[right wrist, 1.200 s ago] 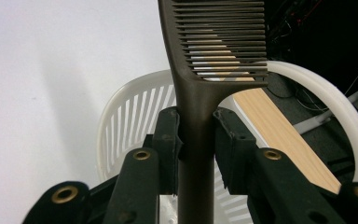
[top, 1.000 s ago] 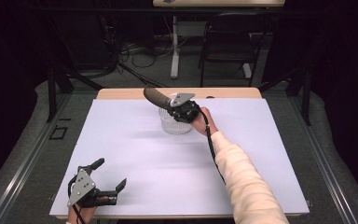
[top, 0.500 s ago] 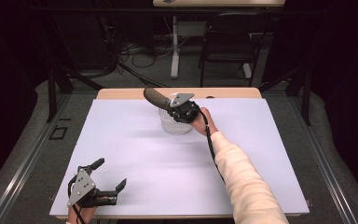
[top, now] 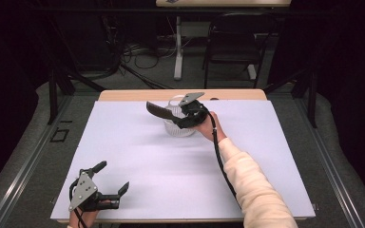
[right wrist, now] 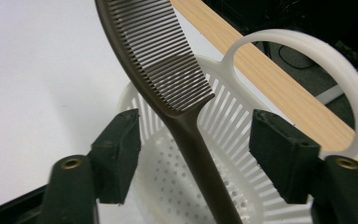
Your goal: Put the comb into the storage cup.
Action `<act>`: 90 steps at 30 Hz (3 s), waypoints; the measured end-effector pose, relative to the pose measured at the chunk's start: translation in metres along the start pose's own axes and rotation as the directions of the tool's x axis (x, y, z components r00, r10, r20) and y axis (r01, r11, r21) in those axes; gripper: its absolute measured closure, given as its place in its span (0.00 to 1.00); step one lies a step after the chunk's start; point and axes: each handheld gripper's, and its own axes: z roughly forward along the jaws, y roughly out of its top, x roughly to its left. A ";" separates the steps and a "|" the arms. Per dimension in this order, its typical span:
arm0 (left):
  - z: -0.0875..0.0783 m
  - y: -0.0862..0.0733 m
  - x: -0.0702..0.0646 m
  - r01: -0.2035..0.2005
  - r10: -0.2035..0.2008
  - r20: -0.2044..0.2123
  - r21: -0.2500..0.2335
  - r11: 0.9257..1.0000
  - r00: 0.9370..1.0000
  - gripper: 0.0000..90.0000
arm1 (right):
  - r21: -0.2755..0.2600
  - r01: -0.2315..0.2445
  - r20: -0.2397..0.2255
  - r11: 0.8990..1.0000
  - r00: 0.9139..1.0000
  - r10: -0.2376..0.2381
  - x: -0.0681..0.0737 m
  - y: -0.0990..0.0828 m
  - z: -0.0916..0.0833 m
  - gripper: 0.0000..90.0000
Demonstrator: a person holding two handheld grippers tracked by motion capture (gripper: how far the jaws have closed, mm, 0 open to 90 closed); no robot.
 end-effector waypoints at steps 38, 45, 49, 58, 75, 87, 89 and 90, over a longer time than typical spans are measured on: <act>0.002 0.000 0.000 -0.004 0.004 0.004 0.002 1.000 1.000 0.00 | 0.019 -0.086 -0.115 0.996 0.989 0.088 0.011 -0.007 -0.074 0.00; 0.002 0.000 0.000 -0.003 0.003 0.003 0.005 1.000 1.000 0.00 | 0.023 -0.081 -0.114 0.996 0.990 0.083 0.011 -0.016 -0.085 0.00; 0.002 0.000 0.000 -0.002 0.002 0.004 0.004 1.000 1.000 0.00 | 0.024 -0.086 -0.108 0.996 0.990 0.088 0.012 -0.022 -0.092 0.00; 0.002 0.000 0.000 -0.004 0.004 0.003 0.005 1.000 1.000 0.00 | 0.032 -0.085 -0.099 0.996 0.991 0.088 0.018 -0.033 -0.102 0.00; 0.002 0.000 0.000 -0.006 0.006 0.002 0.007 1.000 1.000 0.00 | 0.037 -0.097 -0.094 0.995 0.991 0.100 0.027 -0.057 -0.121 0.00; 0.002 0.000 0.000 -0.004 0.004 0.000 0.007 1.000 1.000 0.00 | 0.053 -0.100 -0.081 0.994 0.991 0.104 0.036 -0.079 -0.135 0.00; 0.002 0.000 0.000 -0.004 0.004 0.000 0.007 1.000 1.000 0.00 | 0.055 -0.099 -0.072 0.994 0.992 0.103 0.038 -0.083 -0.138 0.00; 0.002 0.000 0.000 -0.004 0.004 0.000 0.007 1.000 1.000 0.00 | 0.057 -0.097 -0.069 0.994 0.992 0.101 0.039 -0.085 -0.139 0.00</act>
